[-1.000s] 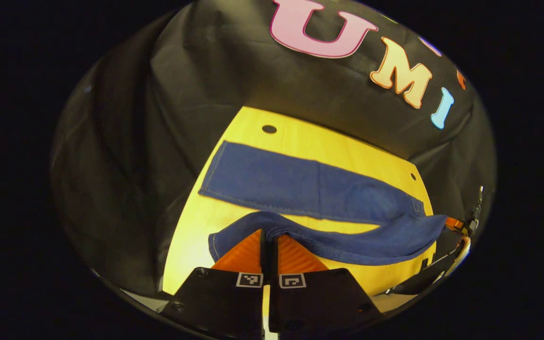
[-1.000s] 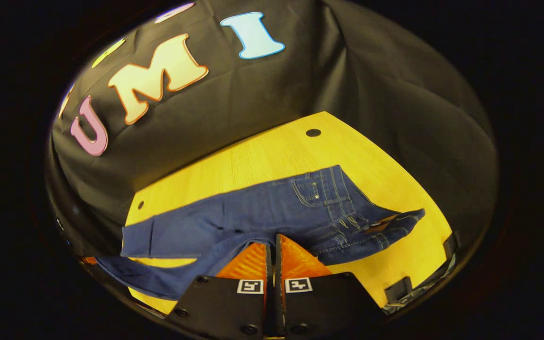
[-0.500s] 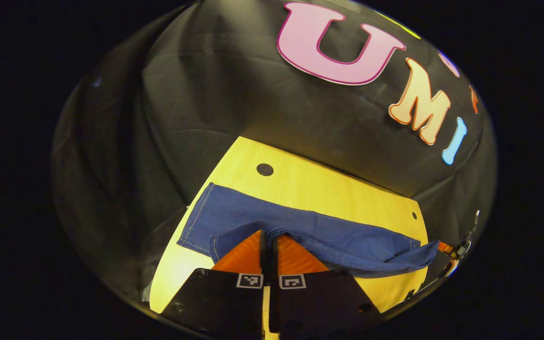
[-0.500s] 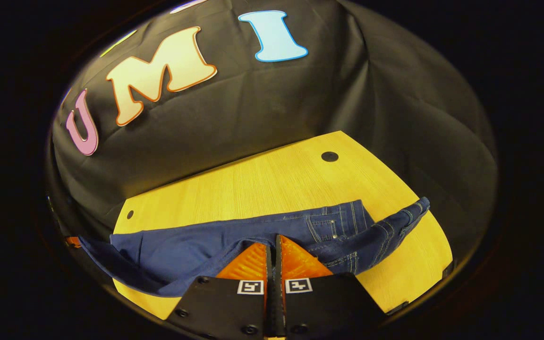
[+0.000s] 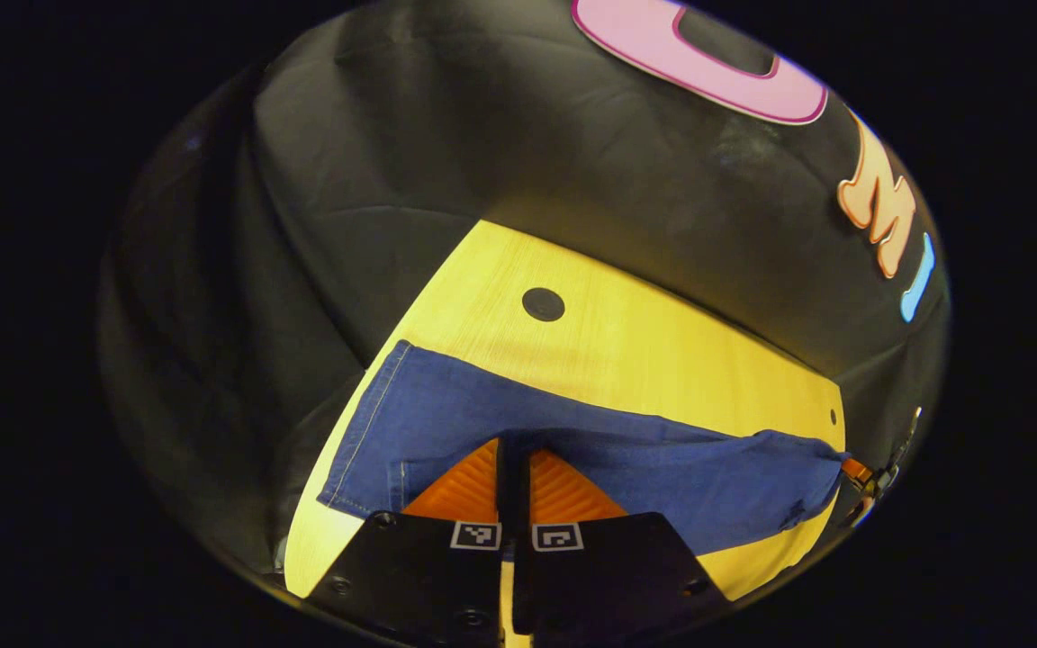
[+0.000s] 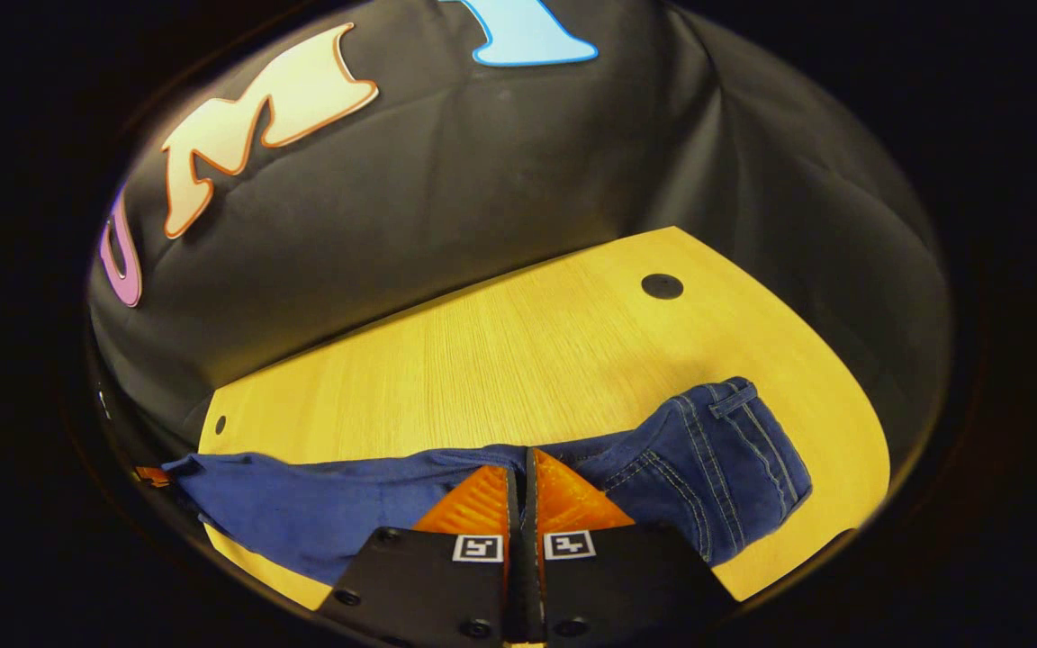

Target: Grasp the waist and the cuffs of the jeans and fold them to make the two legs overlap; first hold the waist and fold one-third of the jeans toward the cuffs, then hold the cuffs and fold the remaining one-third in the same direction to finish folding.

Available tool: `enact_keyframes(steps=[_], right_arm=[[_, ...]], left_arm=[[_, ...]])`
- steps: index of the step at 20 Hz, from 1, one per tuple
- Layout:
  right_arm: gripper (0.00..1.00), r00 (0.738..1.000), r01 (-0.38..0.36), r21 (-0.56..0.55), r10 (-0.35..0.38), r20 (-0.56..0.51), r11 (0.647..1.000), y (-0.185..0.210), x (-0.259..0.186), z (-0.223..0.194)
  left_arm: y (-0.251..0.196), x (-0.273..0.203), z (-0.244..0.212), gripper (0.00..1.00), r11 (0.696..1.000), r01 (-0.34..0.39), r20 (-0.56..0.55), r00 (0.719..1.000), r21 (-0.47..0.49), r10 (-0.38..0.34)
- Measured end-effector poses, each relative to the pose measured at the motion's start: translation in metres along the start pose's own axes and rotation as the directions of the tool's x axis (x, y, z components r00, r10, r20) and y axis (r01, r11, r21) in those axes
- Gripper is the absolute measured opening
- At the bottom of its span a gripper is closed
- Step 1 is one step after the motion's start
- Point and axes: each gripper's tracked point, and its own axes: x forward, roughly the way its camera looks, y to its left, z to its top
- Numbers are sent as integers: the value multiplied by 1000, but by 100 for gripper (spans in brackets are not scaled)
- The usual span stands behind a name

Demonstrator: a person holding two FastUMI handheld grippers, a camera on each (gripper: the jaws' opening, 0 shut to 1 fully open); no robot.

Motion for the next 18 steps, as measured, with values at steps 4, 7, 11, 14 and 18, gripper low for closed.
enact_keyframes(steps=[4,7,11,14,18], right_arm=[[0,1000,14,-8,-14,-19,1000,2,25,-8],[4,1000,-6,-2,6,-22,1000,4,31,-9],[32,997,-77,36,78,-20,996,7,20,1],[94,996,-83,47,82,26,995,-2,5,20],[98,999,-17,50,15,33,999,-50,-23,27]], left_arm=[[8,30,-4,0,995,-66,-59,996,79,71],[7,36,-4,2,989,-103,-64,992,108,111],[1,36,3,54,990,-101,-19,995,94,103],[3,25,12,99,989,-119,36,993,91,116],[-5,4,15,96,993,-90,73,994,81,84]])
